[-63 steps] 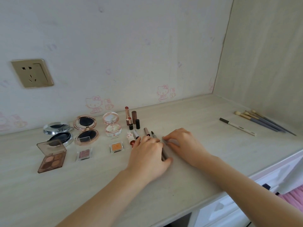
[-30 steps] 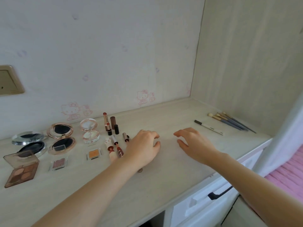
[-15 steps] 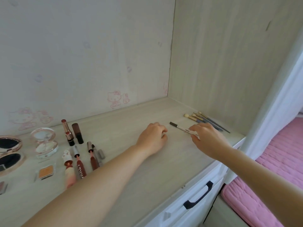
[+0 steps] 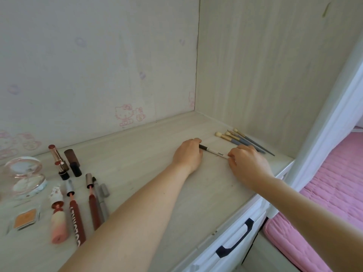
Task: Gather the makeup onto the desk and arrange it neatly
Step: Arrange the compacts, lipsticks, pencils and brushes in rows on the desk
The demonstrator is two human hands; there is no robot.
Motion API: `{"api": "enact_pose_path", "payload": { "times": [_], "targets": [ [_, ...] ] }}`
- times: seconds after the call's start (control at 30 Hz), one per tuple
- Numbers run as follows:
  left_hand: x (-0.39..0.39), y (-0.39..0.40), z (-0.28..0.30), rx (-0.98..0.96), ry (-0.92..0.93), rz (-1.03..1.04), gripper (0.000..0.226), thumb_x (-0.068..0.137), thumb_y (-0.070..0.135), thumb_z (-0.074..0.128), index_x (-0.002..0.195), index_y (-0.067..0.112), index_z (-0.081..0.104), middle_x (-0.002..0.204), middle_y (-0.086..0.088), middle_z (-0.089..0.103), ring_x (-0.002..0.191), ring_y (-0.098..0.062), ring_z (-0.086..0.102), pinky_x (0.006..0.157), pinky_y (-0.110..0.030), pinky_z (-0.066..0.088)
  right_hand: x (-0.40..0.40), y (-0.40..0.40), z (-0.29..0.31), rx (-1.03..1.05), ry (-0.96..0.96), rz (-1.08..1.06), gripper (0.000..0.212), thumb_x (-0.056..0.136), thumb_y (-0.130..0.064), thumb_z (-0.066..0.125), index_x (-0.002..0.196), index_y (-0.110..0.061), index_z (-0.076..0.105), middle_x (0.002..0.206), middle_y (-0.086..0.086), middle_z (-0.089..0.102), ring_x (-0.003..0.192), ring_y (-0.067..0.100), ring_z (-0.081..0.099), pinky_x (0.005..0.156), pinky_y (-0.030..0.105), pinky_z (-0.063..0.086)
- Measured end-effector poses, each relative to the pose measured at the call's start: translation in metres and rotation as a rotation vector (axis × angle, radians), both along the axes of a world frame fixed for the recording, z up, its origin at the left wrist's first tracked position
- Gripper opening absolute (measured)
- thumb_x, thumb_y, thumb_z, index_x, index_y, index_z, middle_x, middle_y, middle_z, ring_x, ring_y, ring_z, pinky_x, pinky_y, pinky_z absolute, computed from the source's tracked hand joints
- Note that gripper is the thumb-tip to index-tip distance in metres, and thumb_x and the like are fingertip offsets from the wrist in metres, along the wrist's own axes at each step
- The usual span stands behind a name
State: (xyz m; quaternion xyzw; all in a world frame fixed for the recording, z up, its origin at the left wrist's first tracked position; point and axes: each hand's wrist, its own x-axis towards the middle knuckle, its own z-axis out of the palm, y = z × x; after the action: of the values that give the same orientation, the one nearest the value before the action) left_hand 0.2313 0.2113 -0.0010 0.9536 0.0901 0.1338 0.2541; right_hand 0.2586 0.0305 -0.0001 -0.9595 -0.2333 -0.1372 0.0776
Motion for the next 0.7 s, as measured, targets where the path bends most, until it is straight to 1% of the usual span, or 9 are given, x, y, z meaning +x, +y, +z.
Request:
{"api": "enact_pose_path", "payload": {
  "times": [0.1, 0.2, 0.27, 0.33, 0.43, 0.5, 0.6, 0.63, 0.7],
  "targets": [
    [-0.005, 0.002, -0.002, -0.051, -0.036, 0.019, 0.042, 0.092, 0.010, 0.045, 0.133, 0.017, 0.051, 0.130, -0.008, 0.058, 0.122, -0.028, 0.050, 0.101, -0.038, 0.042, -0.001, 0.003, 0.001, -0.011, -0.003, -0.010, 0.024, 0.098, -0.024, 0.042, 0.102, -0.017, 0.065, 0.105, 0.001, 0.061, 0.104, 0.022, 0.049, 0.078, 0.030, 0.042],
    [-0.014, 0.004, -0.003, -0.122, -0.094, 0.067, 0.040, 0.091, 0.007, 0.044, 0.127, 0.019, 0.057, 0.122, -0.004, 0.063, 0.115, -0.024, 0.055, 0.097, -0.035, 0.045, -0.006, 0.005, 0.004, 0.031, -0.014, -0.031, 0.025, 0.098, -0.021, 0.042, 0.104, -0.017, 0.065, 0.105, 0.001, 0.062, 0.104, 0.022, 0.050, 0.077, 0.029, 0.040],
    [-0.022, 0.005, -0.001, -0.193, -0.157, 0.102, 0.036, 0.089, 0.006, 0.048, 0.121, 0.017, 0.062, 0.114, -0.003, 0.067, 0.110, -0.021, 0.058, 0.094, -0.029, 0.045, -0.012, 0.006, 0.007, 0.077, -0.033, -0.031, 0.026, 0.098, -0.018, 0.042, 0.108, -0.017, 0.065, 0.108, 0.001, 0.064, 0.104, 0.022, 0.052, 0.077, 0.030, 0.041],
    [-0.030, 0.008, 0.004, -0.286, -0.211, 0.129, 0.030, 0.087, 0.005, 0.054, 0.113, 0.015, 0.067, 0.107, -0.004, 0.069, 0.103, -0.018, 0.061, 0.088, -0.020, 0.042, -0.020, 0.009, 0.011, 0.112, -0.053, -0.019, 0.025, 0.098, -0.017, 0.042, 0.109, -0.018, 0.064, 0.106, 0.001, 0.065, 0.099, 0.022, 0.054, 0.074, 0.030, 0.041],
    [-0.044, 0.017, 0.018, -0.423, -0.267, 0.140, 0.022, 0.085, 0.004, 0.062, 0.103, 0.011, 0.071, 0.100, -0.004, 0.070, 0.090, -0.013, 0.063, 0.077, -0.008, 0.039, -0.033, 0.014, 0.019, 0.166, -0.089, 0.002, 0.021, 0.097, -0.018, 0.042, 0.102, -0.019, 0.063, 0.092, -0.002, 0.065, 0.080, 0.020, 0.049, 0.064, 0.028, 0.035],
    [-0.057, 0.024, 0.028, -0.492, -0.283, 0.143, 0.018, 0.084, 0.005, 0.065, 0.098, 0.012, 0.073, 0.094, -0.002, 0.070, 0.080, -0.008, 0.060, 0.068, -0.004, 0.038, -0.044, 0.016, 0.025, 0.191, -0.094, 0.021, 0.021, 0.098, -0.021, 0.041, 0.098, -0.018, 0.062, 0.080, -0.005, 0.058, 0.073, 0.019, 0.046, 0.057, 0.028, 0.035],
    [-0.082, 0.035, 0.044, -0.562, -0.287, 0.117, 0.013, 0.084, 0.007, 0.068, 0.093, 0.014, 0.073, 0.083, 0.002, 0.065, 0.070, -0.003, 0.056, 0.058, -0.004, 0.039, -0.063, 0.021, 0.035, 0.253, -0.064, 0.067, 0.022, 0.099, -0.024, 0.043, 0.100, -0.017, 0.063, 0.073, -0.008, 0.052, 0.070, 0.019, 0.050, 0.054, 0.031, 0.043],
    [-0.091, 0.039, 0.048, -0.584, -0.287, 0.106, 0.012, 0.084, 0.007, 0.068, 0.093, 0.012, 0.073, 0.080, 0.003, 0.064, 0.069, -0.005, 0.055, 0.058, -0.006, 0.039, -0.071, 0.023, 0.038, 0.273, -0.054, 0.083, 0.022, 0.099, -0.025, 0.044, 0.101, -0.017, 0.064, 0.074, -0.008, 0.053, 0.070, 0.019, 0.051, 0.055, 0.031, 0.044],
    [-0.113, 0.047, 0.055, -0.633, -0.285, 0.095, 0.012, 0.085, 0.006, 0.068, 0.095, 0.006, 0.073, 0.073, 0.004, 0.061, 0.065, -0.008, 0.052, 0.063, -0.016, 0.040, -0.088, 0.028, 0.042, 0.315, -0.031, 0.115, 0.021, 0.098, -0.026, 0.045, 0.102, -0.018, 0.065, 0.077, -0.008, 0.056, 0.071, 0.017, 0.054, 0.055, 0.030, 0.044]
  ]
}}
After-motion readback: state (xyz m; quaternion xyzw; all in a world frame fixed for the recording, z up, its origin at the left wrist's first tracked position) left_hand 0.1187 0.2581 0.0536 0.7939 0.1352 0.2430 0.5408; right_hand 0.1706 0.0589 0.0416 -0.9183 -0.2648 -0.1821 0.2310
